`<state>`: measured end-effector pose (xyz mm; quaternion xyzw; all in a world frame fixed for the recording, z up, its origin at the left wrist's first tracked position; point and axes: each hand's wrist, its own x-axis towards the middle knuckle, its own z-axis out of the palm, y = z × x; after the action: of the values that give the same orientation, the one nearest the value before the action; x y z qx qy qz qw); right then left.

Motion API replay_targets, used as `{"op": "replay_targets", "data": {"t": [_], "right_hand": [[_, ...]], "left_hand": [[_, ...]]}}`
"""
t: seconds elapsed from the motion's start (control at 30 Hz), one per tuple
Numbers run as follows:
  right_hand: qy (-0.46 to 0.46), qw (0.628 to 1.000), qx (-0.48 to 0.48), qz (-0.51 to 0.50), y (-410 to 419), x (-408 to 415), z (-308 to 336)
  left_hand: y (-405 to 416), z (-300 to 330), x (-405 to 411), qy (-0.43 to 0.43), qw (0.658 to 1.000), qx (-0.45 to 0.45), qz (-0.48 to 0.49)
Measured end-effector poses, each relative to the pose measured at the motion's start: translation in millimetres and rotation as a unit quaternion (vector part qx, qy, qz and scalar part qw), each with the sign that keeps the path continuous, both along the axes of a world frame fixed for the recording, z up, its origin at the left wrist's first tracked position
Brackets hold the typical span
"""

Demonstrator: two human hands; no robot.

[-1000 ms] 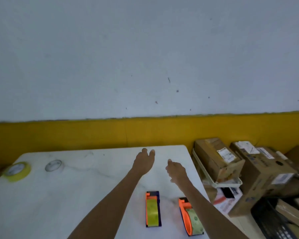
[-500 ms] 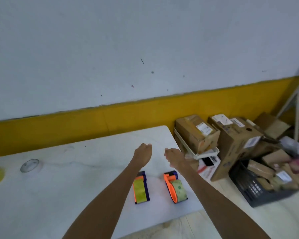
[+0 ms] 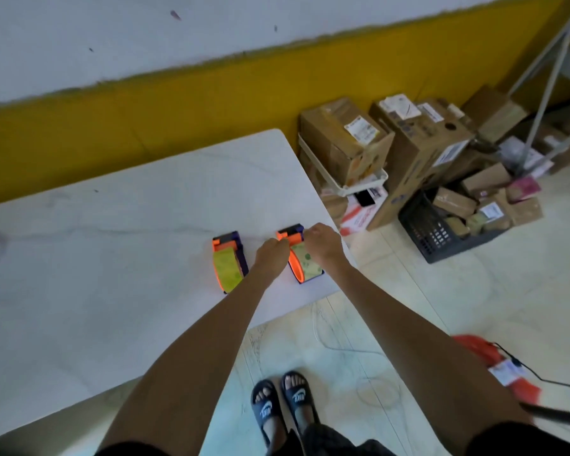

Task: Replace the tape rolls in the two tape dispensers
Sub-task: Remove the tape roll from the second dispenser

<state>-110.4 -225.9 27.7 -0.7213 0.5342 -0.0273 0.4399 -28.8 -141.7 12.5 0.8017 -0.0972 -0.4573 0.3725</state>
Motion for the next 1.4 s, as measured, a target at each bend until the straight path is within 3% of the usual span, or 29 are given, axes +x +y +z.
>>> {"op": "replay_targets", "data": {"t": [0.43,0.6,0.83,1.4], "right_hand": [[-0.002,0.999,0.024,-0.027,-8,-19,-37],[0.022,1.0,0.005,0.002,-8,-19,-35],[-0.054,0.998,0.021,-0.006,-17,-17,-30],[-0.08,0.996,0.047,-0.016,-29,-12,-25]], "left_hand": [[-11,-24,-28,0.084,0.987,0.019,0.136],[-18,-30,-21,0.081,0.986,0.023,0.145],[-24,4,-14,0.127,0.977,-0.027,0.167],[-30,14,-4,0.142,0.971,-0.042,0.189]]}}
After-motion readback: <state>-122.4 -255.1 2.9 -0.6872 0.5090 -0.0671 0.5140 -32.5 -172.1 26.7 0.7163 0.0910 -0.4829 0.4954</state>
